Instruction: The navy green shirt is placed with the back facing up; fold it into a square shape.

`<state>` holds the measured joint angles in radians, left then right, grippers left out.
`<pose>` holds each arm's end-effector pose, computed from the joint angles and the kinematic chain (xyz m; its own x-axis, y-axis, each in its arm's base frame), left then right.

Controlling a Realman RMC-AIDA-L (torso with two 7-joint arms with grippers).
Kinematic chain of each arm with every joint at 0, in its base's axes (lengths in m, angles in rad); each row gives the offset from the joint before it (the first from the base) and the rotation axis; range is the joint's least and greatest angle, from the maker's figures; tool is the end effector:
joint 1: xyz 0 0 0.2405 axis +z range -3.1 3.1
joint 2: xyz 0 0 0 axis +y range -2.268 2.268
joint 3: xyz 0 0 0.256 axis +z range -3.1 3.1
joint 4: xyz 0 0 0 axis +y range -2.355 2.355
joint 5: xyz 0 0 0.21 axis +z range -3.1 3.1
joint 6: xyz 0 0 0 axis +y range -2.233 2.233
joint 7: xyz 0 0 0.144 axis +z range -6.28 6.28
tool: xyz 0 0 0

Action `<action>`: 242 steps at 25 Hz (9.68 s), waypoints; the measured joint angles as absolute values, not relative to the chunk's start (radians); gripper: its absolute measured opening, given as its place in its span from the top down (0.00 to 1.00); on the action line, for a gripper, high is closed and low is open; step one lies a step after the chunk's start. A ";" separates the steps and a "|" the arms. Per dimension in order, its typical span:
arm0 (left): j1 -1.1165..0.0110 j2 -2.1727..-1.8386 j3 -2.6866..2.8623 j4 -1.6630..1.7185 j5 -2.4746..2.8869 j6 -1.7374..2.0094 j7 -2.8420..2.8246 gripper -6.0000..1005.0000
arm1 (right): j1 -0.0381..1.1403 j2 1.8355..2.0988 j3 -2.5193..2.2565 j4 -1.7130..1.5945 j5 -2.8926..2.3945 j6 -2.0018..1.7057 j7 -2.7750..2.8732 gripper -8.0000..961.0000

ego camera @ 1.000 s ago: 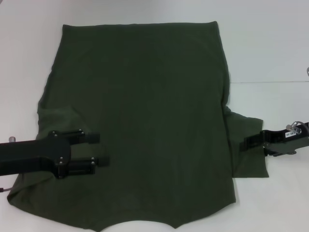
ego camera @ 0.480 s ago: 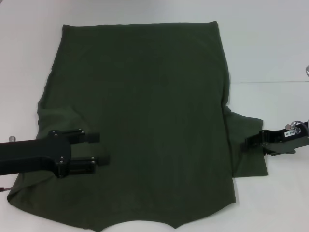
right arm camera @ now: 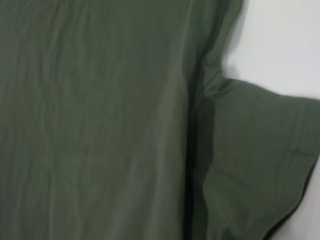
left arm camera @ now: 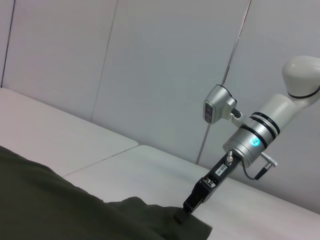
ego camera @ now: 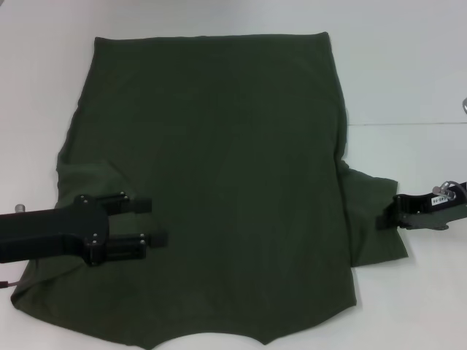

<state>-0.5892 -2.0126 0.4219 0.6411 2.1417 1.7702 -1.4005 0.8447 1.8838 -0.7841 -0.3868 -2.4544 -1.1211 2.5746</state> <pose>-0.2631 0.3295 0.0445 0.7539 0.3351 0.5651 0.4570 -0.8854 -0.0848 0.2858 0.4202 0.0237 0.1588 -0.9355 -0.3156 -0.9626 -0.0756 -0.2602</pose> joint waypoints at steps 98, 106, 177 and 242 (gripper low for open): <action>-0.569 -1.895 0.105 0.772 2.697 1.613 -2.642 0.22 | 0.739 1.901 -0.835 -0.499 -1.997 -1.620 1.424 0.06; -0.566 -1.901 0.117 0.714 2.740 1.534 -2.656 0.22 | 0.746 1.893 -0.842 -0.477 -1.998 -1.614 1.415 0.06; -0.681 -1.900 0.157 0.478 2.689 1.406 -2.588 0.22 | 0.773 1.885 -0.842 -0.453 -1.993 -1.596 1.402 0.06; -0.642 -1.894 0.156 0.540 2.688 1.360 -2.610 0.98 | 0.771 1.813 -0.733 -0.499 -2.123 -1.453 2.386 0.06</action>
<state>-0.6424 -1.8938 0.1563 0.5399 2.6875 1.3604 -2.6099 0.7708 1.8126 -0.7327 -0.4995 -2.1232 -1.4534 2.3857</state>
